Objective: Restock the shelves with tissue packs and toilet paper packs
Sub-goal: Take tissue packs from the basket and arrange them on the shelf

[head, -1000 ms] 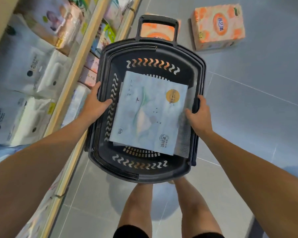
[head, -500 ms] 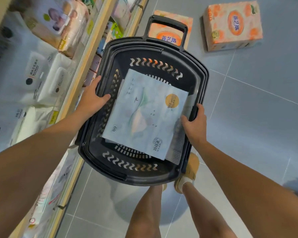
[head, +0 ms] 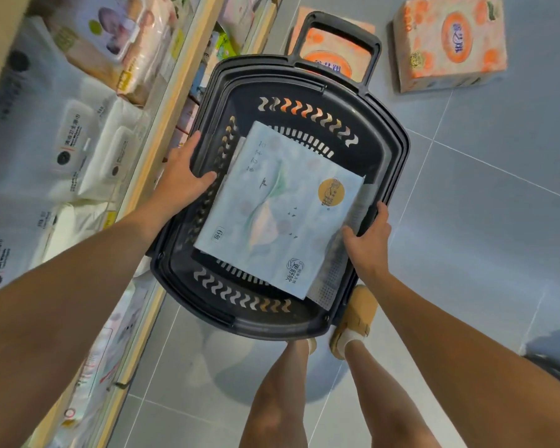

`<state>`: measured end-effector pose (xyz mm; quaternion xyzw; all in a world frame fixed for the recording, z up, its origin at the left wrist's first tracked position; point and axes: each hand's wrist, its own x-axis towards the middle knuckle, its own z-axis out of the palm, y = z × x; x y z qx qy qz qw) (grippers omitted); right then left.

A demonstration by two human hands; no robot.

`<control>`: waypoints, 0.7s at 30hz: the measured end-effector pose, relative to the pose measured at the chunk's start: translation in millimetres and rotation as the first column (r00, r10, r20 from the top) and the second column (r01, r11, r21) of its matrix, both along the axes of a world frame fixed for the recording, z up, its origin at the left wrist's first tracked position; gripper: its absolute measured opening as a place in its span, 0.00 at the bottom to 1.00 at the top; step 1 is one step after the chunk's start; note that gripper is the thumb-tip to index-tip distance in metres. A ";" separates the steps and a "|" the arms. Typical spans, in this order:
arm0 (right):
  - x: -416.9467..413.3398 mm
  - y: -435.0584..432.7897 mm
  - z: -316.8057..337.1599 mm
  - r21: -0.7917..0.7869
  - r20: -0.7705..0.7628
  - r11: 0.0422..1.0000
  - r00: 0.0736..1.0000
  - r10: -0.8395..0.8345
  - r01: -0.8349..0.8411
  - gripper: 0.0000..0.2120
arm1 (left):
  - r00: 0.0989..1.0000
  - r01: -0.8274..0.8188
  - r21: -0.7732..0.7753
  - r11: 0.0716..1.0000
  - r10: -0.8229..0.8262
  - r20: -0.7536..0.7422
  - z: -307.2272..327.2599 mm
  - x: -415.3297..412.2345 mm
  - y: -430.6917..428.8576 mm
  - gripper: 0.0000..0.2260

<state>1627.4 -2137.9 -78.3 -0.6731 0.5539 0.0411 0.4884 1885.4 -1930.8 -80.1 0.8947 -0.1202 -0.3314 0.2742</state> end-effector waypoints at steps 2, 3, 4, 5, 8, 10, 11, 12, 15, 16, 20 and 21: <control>2.3 0.9 1.5 0.015 -0.043 1.000 0.999 0.006 -0.006 0.35 | 1.000 0.023 0.030 0.999 -0.023 -0.006 5.7 -2.2 -1.0 0.34; 4.1 2.4 2.9 0.018 -0.066 1.000 0.998 -0.002 0.003 0.34 | 0.999 0.034 0.048 0.998 -0.034 0.001 8.2 -4.0 -0.9 0.34; 6.5 4.6 4.3 0.006 -0.095 1.000 0.995 -0.007 0.008 0.34 | 0.999 0.038 0.065 0.997 -0.039 0.015 11.3 -6.9 -0.7 0.33; 8.9 7.5 6.1 -0.030 -0.142 1.000 0.990 0.001 -0.005 0.33 | 0.999 0.037 0.077 0.996 -0.040 0.036 13.9 -10.7 0.2 0.33; 17.0 16.4 16.6 -0.207 -0.314 0.966 0.946 0.087 -0.158 0.33 | 0.992 0.032 0.091 0.995 -0.042 0.119 21.6 -28.7 7.6 0.30; 21.7 19.1 26.7 -0.252 -0.341 0.924 0.920 0.192 -0.287 0.30 | 0.993 -0.012 0.056 0.998 0.005 0.117 28.4 -46.2 13.5 0.29; 24.3 19.2 31.5 -0.238 -0.334 0.909 0.908 0.255 -0.343 0.29 | 0.994 -0.048 0.030 0.998 0.045 0.098 32.3 -56.0 15.6 0.27; 26.7 18.3 35.7 -0.213 -0.322 0.898 0.896 0.307 -0.384 0.27 | 0.993 -0.096 0.009 0.995 0.095 0.068 36.8 -66.2 16.9 0.26; 31.9 13.0 48.3 -0.157 -0.281 0.873 0.869 0.408 -0.461 0.24 | 0.956 -0.287 -0.018 0.958 0.286 -0.060 46.7 -98.3 19.6 0.20; 33.8 10.3 52.0 -0.151 -0.271 0.864 0.861 0.431 -0.480 0.24 | 0.938 -0.339 -0.019 0.941 0.336 -0.089 48.5 -109.6 21.2 0.19; 42.0 -4.6 59.2 -0.147 -0.228 0.816 0.822 0.522 -0.559 0.21 | 0.848 -0.506 0.019 0.862 0.502 -0.172 48.4 -149.2 26.4 0.20; 44.3 -8.5 59.5 -0.152 -0.216 0.795 0.805 0.553 -0.587 0.21 | 0.823 -0.539 0.039 0.841 0.536 -0.189 47.4 -157.6 27.0 0.21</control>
